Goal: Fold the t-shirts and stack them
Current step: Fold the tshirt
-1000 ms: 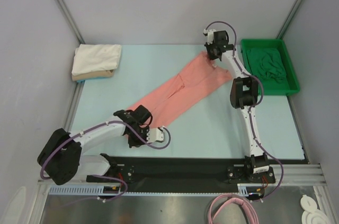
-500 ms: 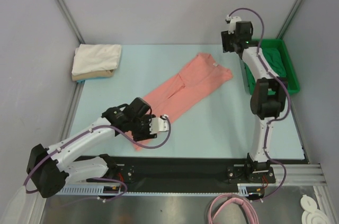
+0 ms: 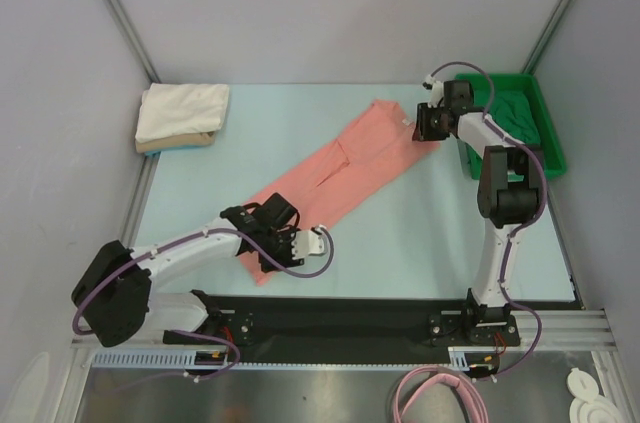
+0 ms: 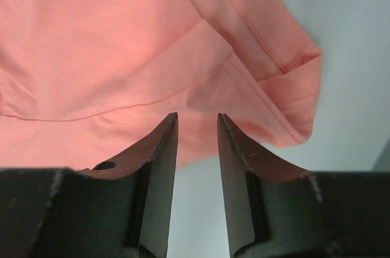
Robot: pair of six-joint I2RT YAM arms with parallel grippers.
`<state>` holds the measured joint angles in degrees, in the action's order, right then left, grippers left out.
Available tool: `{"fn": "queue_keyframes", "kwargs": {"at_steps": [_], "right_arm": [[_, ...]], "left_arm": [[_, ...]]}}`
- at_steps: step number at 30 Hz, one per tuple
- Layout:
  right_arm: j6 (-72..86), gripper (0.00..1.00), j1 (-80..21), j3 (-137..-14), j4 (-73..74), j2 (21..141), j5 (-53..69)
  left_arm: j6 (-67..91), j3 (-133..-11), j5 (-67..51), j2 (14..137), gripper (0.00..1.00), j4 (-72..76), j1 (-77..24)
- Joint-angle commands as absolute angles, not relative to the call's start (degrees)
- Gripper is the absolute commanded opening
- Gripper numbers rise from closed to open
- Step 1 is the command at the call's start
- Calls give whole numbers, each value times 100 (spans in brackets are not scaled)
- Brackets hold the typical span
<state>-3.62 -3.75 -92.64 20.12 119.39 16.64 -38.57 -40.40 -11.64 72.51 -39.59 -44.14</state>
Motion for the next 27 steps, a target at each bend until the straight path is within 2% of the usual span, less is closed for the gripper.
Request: {"fn": "queue_keyframes", "kwargs": {"at_steps": [1, 7, 14, 21, 27], "right_arm": [[-211, 37, -281, -9430, 1951, 12005, 1837], [-237, 36, -246, -9615, 2100, 12217, 1626], [-272, 36, -115, -9203, 2101, 12006, 1591], [-281, 39, 167, -9158, 2232, 12049, 1643], [-308, 46, 202, -9316, 2311, 12207, 1679]], "left_arm": [[-3867, -3903, -1467, 7347, 44, -3744, -4456], [-3832, -3762, -1564, 7532, 42, -3709, -4465], [-3806, -3639, -1591, 7602, 38, -3613, -4465], [-3700, -3551, -1591, 7682, 39, -3454, -4474], [-3691, -3805, -1556, 7208, 51, -3797, -4482]]}}
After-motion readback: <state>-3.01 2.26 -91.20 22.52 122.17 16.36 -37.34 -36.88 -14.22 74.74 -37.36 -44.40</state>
